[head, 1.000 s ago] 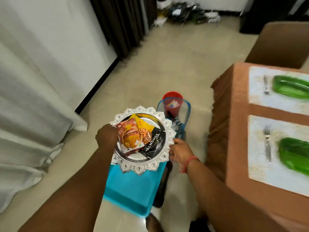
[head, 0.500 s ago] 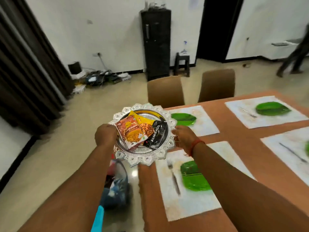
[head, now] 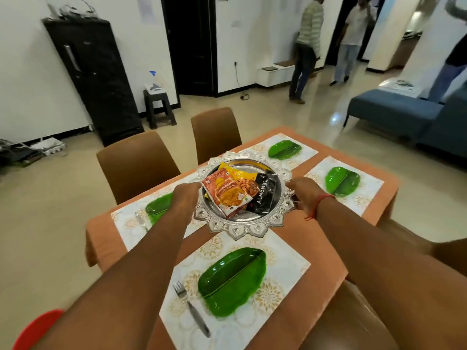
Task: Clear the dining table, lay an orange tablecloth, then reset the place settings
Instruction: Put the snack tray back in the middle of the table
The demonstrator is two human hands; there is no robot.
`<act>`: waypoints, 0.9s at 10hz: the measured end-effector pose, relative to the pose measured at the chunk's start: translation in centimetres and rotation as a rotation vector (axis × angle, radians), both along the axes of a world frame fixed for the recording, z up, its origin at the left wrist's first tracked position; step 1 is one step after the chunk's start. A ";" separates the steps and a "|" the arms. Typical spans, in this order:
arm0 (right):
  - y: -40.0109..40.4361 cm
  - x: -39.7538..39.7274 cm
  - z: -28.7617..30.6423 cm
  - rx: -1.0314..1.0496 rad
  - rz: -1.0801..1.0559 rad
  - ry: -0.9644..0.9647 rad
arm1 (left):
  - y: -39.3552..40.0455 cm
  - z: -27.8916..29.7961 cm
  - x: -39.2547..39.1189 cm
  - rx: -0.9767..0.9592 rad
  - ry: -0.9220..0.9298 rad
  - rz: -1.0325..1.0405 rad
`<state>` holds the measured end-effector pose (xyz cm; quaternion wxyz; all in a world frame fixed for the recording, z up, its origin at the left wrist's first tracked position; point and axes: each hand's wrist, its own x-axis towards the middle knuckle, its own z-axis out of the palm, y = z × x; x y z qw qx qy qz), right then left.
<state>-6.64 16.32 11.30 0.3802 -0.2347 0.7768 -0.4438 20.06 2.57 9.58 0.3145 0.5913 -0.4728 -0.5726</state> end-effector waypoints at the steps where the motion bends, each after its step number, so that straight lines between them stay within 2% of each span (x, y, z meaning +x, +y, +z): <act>1: 0.5 -2.8 -0.4 0.026 -0.089 0.004 | -0.7 -0.3 -4.7 0.008 0.016 -0.053; 5: -5.9 -15.4 -8.4 0.096 -0.178 0.008 | -8.1 -5.9 -18.6 0.070 -0.043 -0.160; 7: -8.6 -19.4 -12.2 0.220 -0.108 0.186 | -10.4 -8.5 -22.7 0.057 -0.095 -0.147; 9: -10.2 -19.6 -14.1 0.072 -0.125 0.112 | -11.1 -9.4 -23.2 0.021 -0.175 -0.185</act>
